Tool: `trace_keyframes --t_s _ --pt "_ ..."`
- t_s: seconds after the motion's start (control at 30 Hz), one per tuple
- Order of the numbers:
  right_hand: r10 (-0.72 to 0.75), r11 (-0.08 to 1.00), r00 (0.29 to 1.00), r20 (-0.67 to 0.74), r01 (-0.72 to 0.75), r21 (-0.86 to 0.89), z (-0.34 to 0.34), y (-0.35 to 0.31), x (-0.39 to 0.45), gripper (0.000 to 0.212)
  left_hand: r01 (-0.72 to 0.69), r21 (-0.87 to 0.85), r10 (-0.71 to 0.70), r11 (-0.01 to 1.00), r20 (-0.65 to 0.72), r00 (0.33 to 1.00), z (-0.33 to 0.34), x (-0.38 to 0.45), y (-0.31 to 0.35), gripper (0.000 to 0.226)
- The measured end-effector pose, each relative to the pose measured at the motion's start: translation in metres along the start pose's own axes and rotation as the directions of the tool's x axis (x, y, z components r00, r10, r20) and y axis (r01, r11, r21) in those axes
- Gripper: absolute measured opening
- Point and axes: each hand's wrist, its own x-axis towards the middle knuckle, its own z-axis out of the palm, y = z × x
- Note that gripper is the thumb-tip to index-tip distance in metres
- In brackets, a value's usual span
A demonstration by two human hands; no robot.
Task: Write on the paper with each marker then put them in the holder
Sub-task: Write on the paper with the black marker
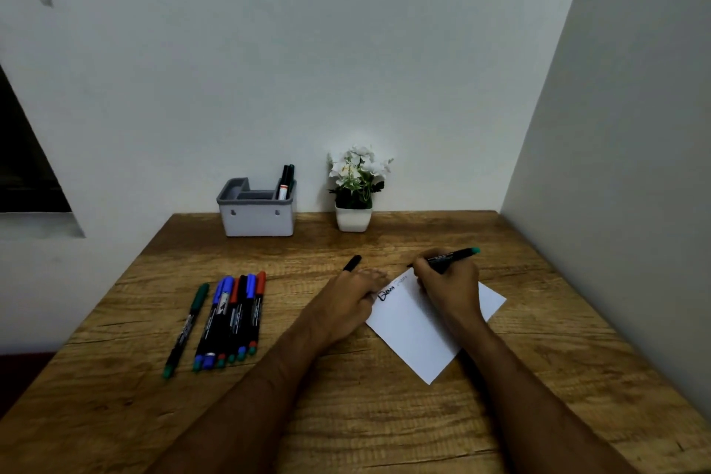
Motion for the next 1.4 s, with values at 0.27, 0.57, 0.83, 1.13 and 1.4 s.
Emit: trace_keyframes --t_s 0.27,0.57,0.83,1.13,1.4 --pt "-0.084 0.986 0.996 0.042 0.077 0.148 -0.002 -0.021 0.000 0.006 0.002 -0.003 -0.002 1.000 -0.023 1.000 -0.016 0.003 0.013 0.033" --pt "-0.220 0.925 0.972 0.081 0.181 0.335 -0.005 -0.031 -0.002 0.018 0.263 0.191 -0.244 0.946 -0.119 0.962 -0.031 0.039 0.001 0.015" --pt "-0.144 0.901 0.985 0.100 0.088 0.425 -0.006 -0.028 0.006 0.013 0.254 0.502 -0.312 0.827 0.033 0.949 -0.021 0.053 0.012 0.021" --pt "-0.294 0.912 0.955 0.047 0.265 0.313 -0.002 -0.026 0.009 0.016 0.342 0.373 -0.299 0.862 -0.169 0.939 -0.022 0.054 0.012 0.020" --pt "-0.297 0.885 0.953 0.052 0.255 0.390 -0.001 -0.034 0.004 0.019 0.363 -0.819 -0.802 0.444 -0.183 0.569 -0.061 0.078 0.004 0.011"
